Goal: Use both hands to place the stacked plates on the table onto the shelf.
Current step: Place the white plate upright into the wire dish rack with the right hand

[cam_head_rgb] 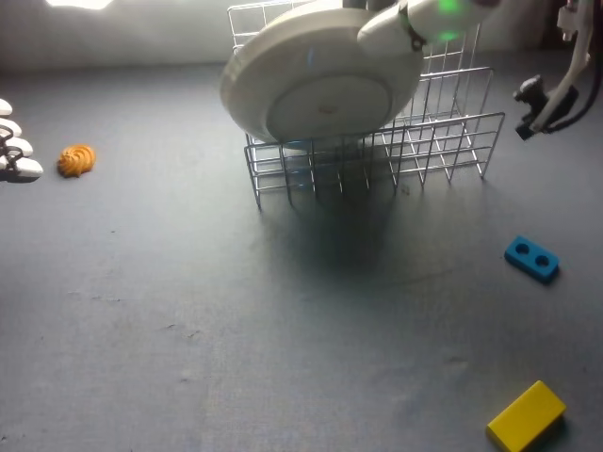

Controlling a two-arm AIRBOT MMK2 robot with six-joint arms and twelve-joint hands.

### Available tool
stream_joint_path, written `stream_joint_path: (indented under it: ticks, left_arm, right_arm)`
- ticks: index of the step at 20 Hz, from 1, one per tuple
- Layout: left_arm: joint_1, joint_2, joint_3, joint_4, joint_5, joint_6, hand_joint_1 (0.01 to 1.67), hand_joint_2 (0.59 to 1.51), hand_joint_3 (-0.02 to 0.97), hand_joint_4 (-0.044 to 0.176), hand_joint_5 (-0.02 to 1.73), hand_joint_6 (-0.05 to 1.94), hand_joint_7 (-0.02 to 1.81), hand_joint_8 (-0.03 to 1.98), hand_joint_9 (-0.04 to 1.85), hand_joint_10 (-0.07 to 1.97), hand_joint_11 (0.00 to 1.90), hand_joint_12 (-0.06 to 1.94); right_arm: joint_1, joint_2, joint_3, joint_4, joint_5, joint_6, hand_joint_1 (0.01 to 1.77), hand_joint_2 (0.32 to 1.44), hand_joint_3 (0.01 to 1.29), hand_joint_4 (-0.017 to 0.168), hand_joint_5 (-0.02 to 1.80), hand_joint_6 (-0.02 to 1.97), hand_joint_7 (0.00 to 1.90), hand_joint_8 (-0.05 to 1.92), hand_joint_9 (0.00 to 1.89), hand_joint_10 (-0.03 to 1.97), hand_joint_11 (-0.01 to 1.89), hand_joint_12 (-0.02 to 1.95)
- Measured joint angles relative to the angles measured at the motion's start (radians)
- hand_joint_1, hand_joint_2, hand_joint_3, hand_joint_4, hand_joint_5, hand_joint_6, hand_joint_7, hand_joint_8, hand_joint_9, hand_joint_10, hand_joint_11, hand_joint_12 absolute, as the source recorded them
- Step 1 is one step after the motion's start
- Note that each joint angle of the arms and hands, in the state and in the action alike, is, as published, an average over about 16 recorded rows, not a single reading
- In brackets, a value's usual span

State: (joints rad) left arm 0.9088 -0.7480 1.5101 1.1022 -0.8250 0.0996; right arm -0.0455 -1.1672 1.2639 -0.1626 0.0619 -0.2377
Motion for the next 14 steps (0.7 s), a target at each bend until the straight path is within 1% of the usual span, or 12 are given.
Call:
stream_joint_path:
  ticks: [4,9,12,14]
  left_arm:
    - [-0.001,-0.003,0.004,0.011,-0.006,0.0,0.01,1.139,0.007,0.001,0.17,0.01,0.15,0.02,0.11,0.01,0.04,0.02]
    - [-0.009,-0.006,0.006,0.032,-0.027,0.0,0.01,1.144,0.007,0.002,0.16,0.01,0.14,0.02,0.1,0.01,0.04,0.02]
    - [-0.032,-0.006,0.0,0.059,-0.054,0.0,0.01,1.145,0.006,0.002,0.16,0.01,0.14,0.02,0.1,0.01,0.04,0.02]
    - [-0.057,-0.003,-0.011,0.084,-0.082,0.0,0.01,1.145,0.007,0.002,0.16,0.01,0.13,0.02,0.1,0.01,0.04,0.02]
  right_arm:
    - [-0.025,-0.018,0.03,0.005,0.003,-0.007,1.16,1.14,0.01,0.015,0.73,1.16,0.82,1.22,0.74,1.01,0.48,1.59]
    - [-0.057,-0.033,0.052,0.005,0.022,-0.017,1.16,1.14,0.01,0.015,0.72,1.16,0.81,1.24,0.73,1.01,0.48,1.59]
    - [-0.072,-0.04,0.061,0.006,0.036,-0.021,1.15,1.14,0.01,0.015,0.71,1.16,0.81,1.23,0.73,0.97,0.48,1.56]
    - [-0.08,-0.042,0.066,0.006,0.045,-0.024,1.15,1.14,0.01,0.012,0.71,1.16,0.82,1.17,0.73,0.93,0.48,1.54]
